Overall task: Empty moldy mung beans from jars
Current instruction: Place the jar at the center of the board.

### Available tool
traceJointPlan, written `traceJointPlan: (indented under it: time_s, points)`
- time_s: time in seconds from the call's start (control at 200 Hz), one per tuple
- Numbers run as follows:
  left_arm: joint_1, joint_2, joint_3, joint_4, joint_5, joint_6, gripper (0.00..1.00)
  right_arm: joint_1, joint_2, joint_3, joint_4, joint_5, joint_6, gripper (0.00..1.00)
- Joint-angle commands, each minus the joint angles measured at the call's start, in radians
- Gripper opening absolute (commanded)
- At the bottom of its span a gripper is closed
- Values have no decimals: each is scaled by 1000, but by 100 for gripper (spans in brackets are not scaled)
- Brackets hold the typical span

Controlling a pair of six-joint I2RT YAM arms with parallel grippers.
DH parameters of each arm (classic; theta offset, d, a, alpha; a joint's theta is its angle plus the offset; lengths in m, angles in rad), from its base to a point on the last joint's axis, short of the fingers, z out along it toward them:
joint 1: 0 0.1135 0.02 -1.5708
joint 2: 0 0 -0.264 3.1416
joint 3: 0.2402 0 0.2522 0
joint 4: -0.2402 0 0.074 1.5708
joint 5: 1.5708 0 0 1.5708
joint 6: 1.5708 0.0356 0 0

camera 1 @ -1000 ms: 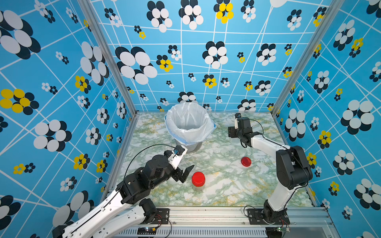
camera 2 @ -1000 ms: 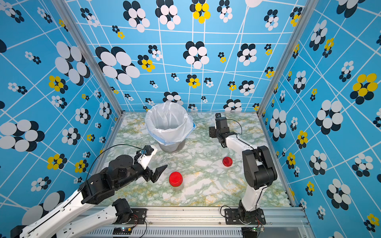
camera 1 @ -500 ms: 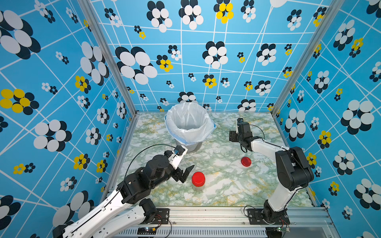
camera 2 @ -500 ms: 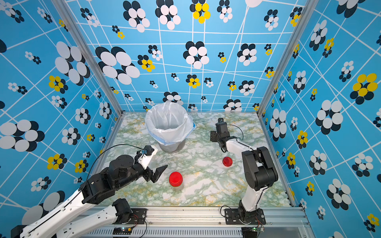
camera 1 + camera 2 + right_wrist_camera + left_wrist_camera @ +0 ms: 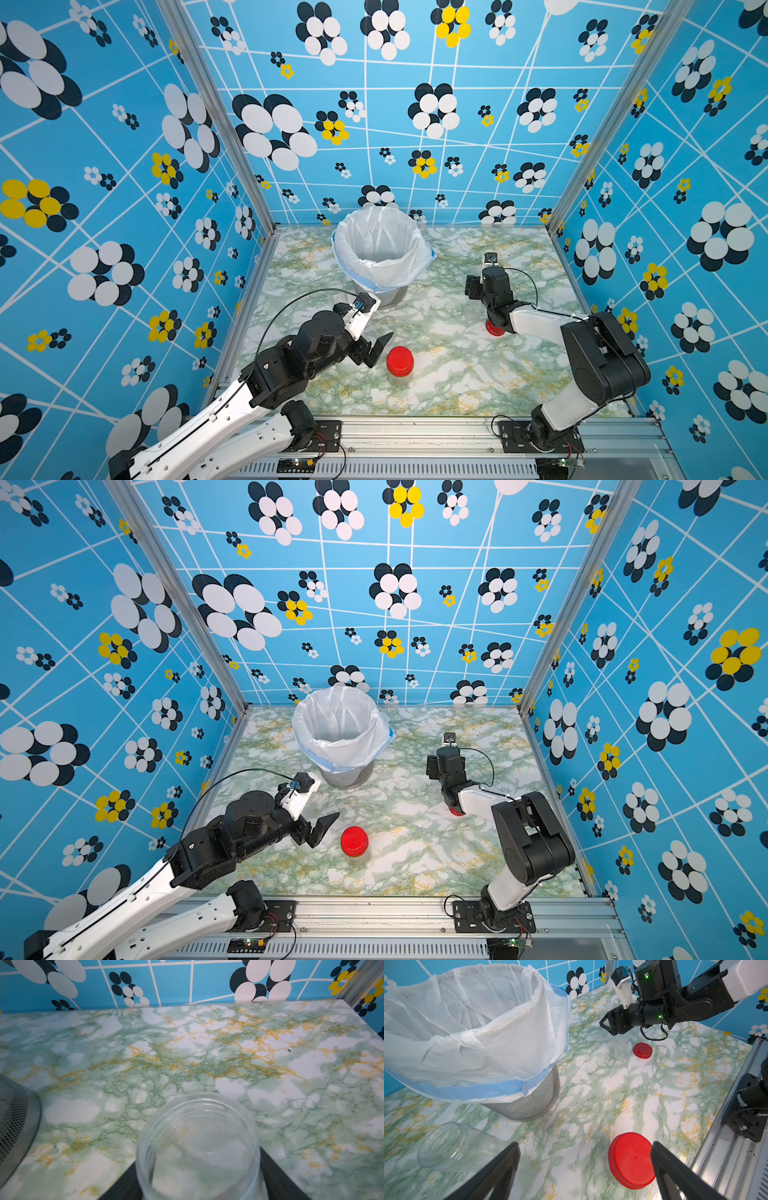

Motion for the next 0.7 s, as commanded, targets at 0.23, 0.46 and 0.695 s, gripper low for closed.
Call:
traceJointPlan:
  time_s: [0.23,0.46,0.695]
  points:
    - [-7,-23,16,3,-3,-17,100,38,-24,-69,48,90,-11,99]
    - [-11,-22,13,-8,-6,-16,99,66,-174,-148,21,80,-31,99]
    - [-10,-51,-54,18,-17,-34,100,130,-464,-172,-215,-91,-64,97]
